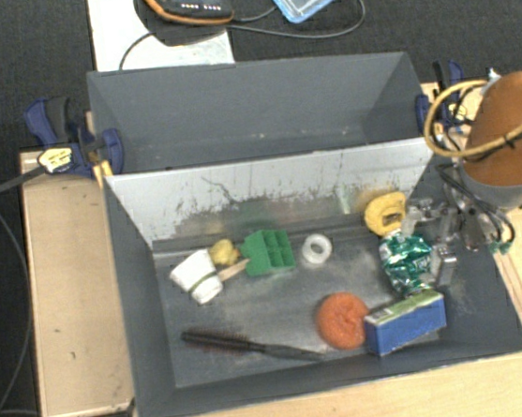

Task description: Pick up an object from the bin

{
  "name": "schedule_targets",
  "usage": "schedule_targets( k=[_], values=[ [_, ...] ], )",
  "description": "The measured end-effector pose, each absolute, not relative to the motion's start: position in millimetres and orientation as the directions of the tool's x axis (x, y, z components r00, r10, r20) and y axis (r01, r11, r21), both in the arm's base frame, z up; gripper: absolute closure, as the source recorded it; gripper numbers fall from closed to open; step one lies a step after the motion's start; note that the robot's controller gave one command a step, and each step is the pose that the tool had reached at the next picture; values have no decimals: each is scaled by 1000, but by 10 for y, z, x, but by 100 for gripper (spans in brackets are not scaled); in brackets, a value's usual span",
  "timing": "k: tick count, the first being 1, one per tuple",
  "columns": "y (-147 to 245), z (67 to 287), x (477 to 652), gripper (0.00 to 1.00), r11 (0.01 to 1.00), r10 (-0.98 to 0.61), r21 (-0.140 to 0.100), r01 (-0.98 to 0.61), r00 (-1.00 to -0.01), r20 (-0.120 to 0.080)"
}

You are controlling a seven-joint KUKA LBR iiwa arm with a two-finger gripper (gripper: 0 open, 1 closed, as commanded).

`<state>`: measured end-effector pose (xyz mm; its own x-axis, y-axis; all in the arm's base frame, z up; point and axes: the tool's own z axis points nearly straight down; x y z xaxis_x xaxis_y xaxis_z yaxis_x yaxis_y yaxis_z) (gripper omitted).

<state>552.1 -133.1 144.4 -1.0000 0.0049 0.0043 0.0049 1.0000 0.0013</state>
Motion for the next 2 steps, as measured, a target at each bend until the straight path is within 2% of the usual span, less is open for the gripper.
schedule_targets(
  k=[1, 2],
  values=[
    [-1330, 1479, 5538, 0, 1000, 3, 0, 3, -1000, -2],
    [-1111, 1899, 5359, 100, 963, -268, -2, -268, -963, -6]
  ],
)
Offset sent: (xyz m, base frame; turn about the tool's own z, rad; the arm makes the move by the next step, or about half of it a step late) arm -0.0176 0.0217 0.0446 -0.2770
